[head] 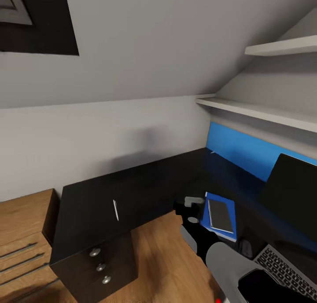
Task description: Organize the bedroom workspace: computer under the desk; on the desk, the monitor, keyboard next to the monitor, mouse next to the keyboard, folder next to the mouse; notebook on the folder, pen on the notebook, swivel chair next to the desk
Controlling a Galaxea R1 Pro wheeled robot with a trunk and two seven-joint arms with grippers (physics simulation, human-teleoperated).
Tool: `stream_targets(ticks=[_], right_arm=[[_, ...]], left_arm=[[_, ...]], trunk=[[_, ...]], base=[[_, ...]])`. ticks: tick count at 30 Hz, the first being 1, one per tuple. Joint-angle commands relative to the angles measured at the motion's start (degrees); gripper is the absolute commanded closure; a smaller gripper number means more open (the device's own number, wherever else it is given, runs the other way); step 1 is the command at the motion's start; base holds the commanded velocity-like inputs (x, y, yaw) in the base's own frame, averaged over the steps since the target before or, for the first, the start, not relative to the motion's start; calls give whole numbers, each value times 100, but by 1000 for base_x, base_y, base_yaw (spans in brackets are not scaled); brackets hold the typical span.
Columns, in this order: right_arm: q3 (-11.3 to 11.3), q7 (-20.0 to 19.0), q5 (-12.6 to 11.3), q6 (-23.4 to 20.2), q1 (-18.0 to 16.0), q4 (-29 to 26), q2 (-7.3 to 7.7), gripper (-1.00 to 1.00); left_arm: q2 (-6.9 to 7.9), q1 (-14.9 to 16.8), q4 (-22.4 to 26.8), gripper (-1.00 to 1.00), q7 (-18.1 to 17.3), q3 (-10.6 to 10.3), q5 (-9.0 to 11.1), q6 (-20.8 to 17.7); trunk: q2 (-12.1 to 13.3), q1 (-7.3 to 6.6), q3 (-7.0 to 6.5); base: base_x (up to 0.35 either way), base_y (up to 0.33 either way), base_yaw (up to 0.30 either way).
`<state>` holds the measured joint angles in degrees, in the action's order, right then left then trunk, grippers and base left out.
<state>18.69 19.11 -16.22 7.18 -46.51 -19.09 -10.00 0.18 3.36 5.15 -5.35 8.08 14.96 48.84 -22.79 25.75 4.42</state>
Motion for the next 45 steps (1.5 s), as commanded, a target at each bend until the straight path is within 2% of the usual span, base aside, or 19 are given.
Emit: stream_targets(ticks=[1,35,45], right_arm=[[38,26,-48,29,-8,8,0,-100],[56,-129,-48,29,-7,129,0,-100],[56,-367,-48,29,-7,142,0,-100]], left_arm=[[-1,5,-5,-100,-56,45,15,12],[-5,5,-5,-100,-72,28,7,21],[-1,5,-5,-100,-72,27,5,21]], trunk=[[-13,3,20],[-13,3,263],[-13,3,335]], base=[[0,0,194],[0,0,193],[0,-1,187]])
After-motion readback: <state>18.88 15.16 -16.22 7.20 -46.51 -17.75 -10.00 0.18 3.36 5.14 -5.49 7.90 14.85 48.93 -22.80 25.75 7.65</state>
